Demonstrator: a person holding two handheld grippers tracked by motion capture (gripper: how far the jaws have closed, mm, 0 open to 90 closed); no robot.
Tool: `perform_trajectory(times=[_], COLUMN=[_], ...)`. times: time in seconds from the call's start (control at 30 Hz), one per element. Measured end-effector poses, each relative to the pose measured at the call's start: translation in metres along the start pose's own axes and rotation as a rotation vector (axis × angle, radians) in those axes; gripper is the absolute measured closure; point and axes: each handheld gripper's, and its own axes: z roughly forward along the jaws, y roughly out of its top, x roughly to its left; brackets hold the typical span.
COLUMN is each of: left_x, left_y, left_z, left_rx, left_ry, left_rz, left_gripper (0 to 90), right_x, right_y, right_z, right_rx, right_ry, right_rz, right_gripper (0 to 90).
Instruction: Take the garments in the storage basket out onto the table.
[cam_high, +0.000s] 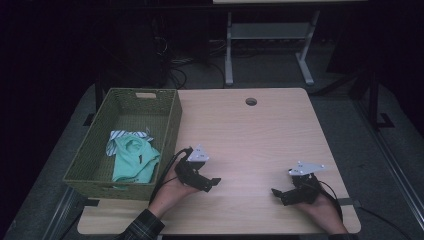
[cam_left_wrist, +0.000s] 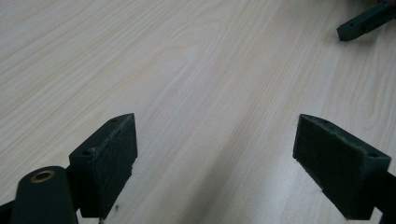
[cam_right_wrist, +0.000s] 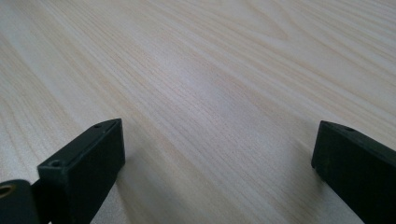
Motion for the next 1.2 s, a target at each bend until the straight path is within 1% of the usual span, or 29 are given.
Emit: perform_trajectory(times=[0.17, 0.2, 0.3, 0.83, 0.97, 1.0, 1.2], left_x=[-0.001, 0.0, 0.0, 0.0, 0.0, 0.0, 0.001], left_y=[0.002, 0.003, 0.005, 0.015, 0.018, 0.02, 0.025], left_z=[-0.002, -0.004, -0.006, -0.016, -0.019, -0.02, -0.024], left_rx=[-0.016, -0.013, -0.012, -0.018, -0.017, -0.023, -0.021], left_ry=[-0.003, -0.004, -0.003, -0.029, -0.032, -0.034, -0.039], left_rz=[-0.016, -0.006, -0.001, -0.003, 0.004, -0.002, 0.007], left_gripper=[13.3, 13.3, 13.3, 13.4, 13.5, 13.5, 13.5], right_x=[0.0, 0.0, 0.0, 0.0, 0.0, 0.0, 0.0], right_y=[0.0, 0.0, 0.0, 0.0, 0.0, 0.0, 0.0], right_z=[0.0, 0.0, 0.0, 0.0, 0.0, 0.0, 0.0], right_rx=[0.0, 0.0, 0.0, 0.0, 0.0, 0.0, 0.0], right_ry=[0.0, 0.0, 0.0, 0.0, 0.0, 0.0, 0.0], right_rz=[0.0, 0.0, 0.0, 0.001, 0.001, 0.001, 0.001], right_gripper=[2.4, 2.4, 2.4, 2.4, 2.4, 2.4, 2.4])
